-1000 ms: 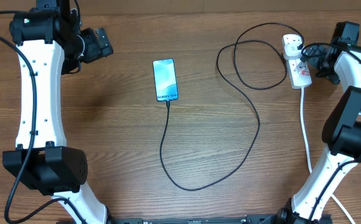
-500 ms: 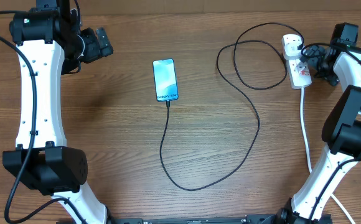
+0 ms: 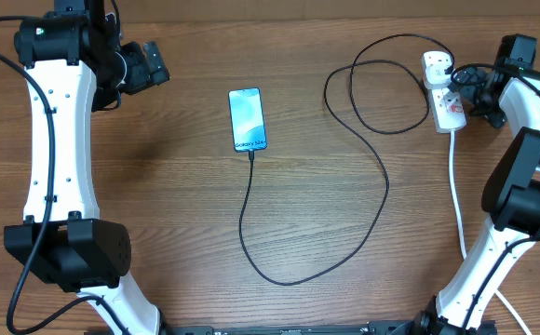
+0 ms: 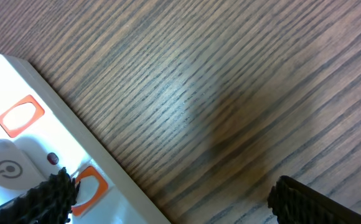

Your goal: Plug charger to phone and switch on socket

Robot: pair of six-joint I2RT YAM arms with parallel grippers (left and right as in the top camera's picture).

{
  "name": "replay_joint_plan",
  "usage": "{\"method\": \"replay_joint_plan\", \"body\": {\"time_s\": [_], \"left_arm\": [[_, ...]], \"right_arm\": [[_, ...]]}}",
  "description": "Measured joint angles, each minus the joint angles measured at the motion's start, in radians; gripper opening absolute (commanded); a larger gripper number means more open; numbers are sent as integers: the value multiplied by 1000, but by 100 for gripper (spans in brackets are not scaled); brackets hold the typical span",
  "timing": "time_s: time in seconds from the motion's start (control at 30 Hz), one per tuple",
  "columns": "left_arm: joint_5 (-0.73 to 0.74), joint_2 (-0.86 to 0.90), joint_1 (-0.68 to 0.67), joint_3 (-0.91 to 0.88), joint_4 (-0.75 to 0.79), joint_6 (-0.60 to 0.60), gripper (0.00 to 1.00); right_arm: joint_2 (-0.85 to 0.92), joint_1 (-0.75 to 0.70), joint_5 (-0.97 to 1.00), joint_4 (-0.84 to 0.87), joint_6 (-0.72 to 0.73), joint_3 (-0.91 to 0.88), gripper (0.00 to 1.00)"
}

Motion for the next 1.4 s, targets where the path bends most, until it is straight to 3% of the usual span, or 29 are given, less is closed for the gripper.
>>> {"method": "replay_joint_plan", "body": {"time_s": [1.4], "left_arm": [[0, 0, 0, 0, 0, 0, 100]], "right_arm": [[6, -8, -50, -11, 8, 1, 100]]}}
